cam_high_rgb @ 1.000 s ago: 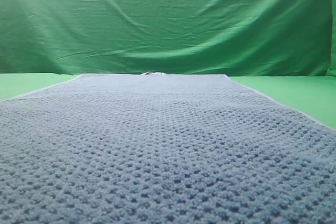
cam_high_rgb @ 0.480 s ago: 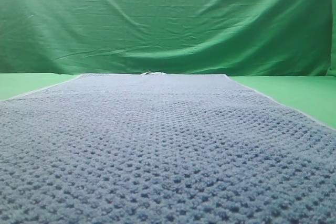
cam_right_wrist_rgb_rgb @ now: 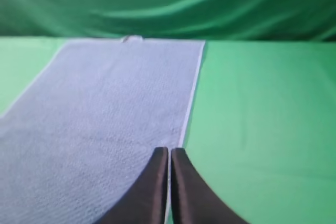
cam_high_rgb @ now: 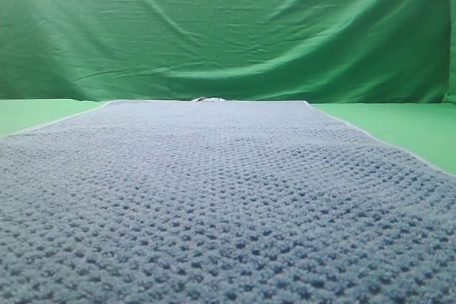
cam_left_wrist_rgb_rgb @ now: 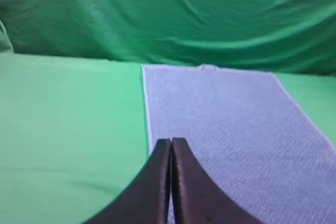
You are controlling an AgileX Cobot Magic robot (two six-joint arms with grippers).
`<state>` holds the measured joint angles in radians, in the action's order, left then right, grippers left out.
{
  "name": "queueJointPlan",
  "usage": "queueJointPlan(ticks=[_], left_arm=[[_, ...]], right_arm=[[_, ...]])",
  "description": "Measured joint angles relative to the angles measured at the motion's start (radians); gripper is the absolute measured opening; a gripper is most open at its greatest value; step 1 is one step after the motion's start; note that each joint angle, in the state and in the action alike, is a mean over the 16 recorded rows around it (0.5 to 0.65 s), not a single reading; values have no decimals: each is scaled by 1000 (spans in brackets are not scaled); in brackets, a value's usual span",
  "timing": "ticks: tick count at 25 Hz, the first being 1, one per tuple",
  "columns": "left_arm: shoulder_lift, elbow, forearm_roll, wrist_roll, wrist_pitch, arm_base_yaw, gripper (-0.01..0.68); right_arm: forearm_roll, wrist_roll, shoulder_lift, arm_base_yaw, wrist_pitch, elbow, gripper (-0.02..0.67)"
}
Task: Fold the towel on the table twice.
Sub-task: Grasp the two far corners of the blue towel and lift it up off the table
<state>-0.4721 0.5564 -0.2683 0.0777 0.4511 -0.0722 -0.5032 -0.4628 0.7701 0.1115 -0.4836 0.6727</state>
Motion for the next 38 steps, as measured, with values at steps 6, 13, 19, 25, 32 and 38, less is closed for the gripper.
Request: queueJointPlan(ticks=[6,13,19,25,32,38], left_arm=[[-246,114,19,1,114,-50,0],[-562,258,22,0,186,-86,0],[-830,395,25,4,206,-90,0],[-1067,531,41,16,208,-91,0],[-1265,658,73,25,208,-91,107],[-1349,715,99,-3,208,-91,345]], right_arm=[[60,4,264,49,-119,150,0],[156,59,517,132,-167,290,0],[274,186,708,192,-219,416,0],[383,307,876,225,-263,530,3],[434,358,1020,234,-247,606,142],[425,350,1083,234,-193,627,381]])
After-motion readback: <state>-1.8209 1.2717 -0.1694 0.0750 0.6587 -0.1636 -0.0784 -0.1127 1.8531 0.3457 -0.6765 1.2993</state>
